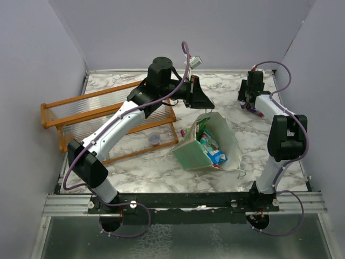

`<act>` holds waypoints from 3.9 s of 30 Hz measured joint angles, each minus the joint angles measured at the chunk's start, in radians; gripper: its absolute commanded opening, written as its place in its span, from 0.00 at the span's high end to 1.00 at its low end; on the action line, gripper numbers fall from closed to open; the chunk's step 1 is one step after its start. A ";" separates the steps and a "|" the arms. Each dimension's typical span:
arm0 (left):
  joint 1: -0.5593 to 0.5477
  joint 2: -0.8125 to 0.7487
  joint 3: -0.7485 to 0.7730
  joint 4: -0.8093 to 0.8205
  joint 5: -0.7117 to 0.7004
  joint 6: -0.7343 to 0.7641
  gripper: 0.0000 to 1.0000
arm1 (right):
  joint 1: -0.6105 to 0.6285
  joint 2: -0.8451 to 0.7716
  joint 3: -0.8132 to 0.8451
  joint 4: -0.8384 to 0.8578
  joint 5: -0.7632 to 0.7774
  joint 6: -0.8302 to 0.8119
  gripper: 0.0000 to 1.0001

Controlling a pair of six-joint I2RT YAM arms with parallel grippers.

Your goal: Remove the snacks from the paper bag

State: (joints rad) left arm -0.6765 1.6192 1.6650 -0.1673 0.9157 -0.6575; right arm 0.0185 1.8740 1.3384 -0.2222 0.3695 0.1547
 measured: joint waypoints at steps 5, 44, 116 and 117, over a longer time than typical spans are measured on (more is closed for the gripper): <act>0.000 -0.002 -0.014 0.011 0.003 -0.003 1.00 | 0.005 -0.083 0.009 -0.042 -0.213 0.067 0.35; -0.093 -0.049 -0.095 0.131 0.063 0.047 1.00 | 0.204 -1.464 -0.522 -0.237 -1.333 -0.118 0.41; -0.098 -0.050 -0.105 0.150 0.052 0.066 1.00 | 0.808 -0.990 -0.389 -0.793 -0.299 0.427 0.93; -0.098 -0.051 -0.108 0.151 0.051 0.066 1.00 | 0.808 -1.014 -0.388 -0.783 -0.307 0.420 0.96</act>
State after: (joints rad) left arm -0.7750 1.5684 1.5574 -0.0158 0.9672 -0.5915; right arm 0.8261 0.8604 0.9508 -1.0054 0.0620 0.5751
